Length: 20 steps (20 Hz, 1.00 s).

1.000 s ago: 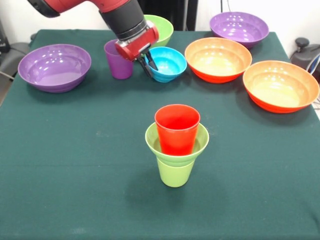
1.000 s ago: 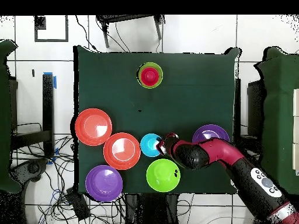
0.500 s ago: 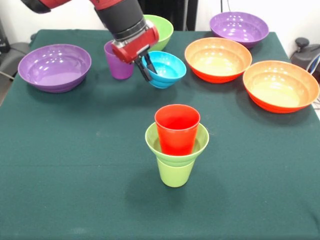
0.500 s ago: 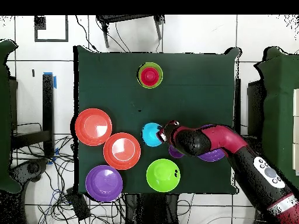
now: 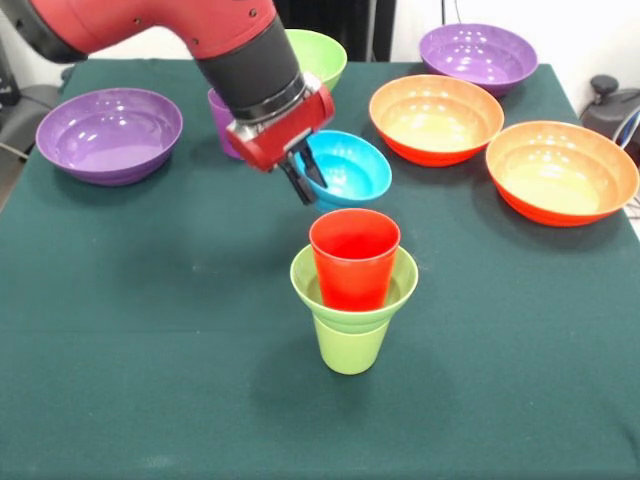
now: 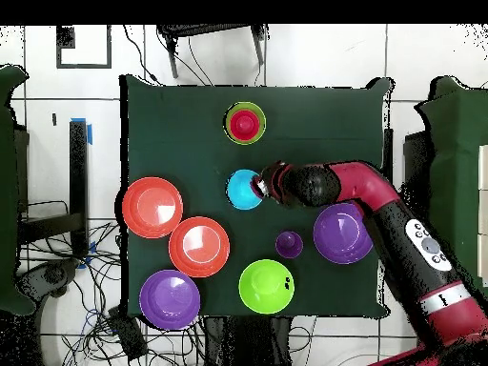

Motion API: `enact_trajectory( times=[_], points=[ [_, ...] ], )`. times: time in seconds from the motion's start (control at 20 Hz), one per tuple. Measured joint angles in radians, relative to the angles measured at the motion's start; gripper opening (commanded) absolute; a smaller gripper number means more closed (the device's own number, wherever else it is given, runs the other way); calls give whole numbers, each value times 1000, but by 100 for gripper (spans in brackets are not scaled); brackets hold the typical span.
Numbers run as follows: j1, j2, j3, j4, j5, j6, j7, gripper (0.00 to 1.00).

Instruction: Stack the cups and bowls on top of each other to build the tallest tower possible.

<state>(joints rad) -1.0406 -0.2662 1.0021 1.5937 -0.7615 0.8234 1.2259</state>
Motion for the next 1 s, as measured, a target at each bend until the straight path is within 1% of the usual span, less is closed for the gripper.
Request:
enact_trajectory(
  times=[0.35,0.45,0.6,0.75,0.85,0.9,1.0],
  points=[
    [41,35,17,-163,59,112,-94,0],
    [56,36,17,-226,76,179,-128,0],
    [64,31,17,-275,93,252,-152,0],
    [62,12,17,-312,108,336,-166,0],
    [62,1,16,-318,112,355,-166,0],
    [62,-18,16,-326,122,379,-166,0],
    [62,-30,16,-327,129,388,-166,0]
  ],
)
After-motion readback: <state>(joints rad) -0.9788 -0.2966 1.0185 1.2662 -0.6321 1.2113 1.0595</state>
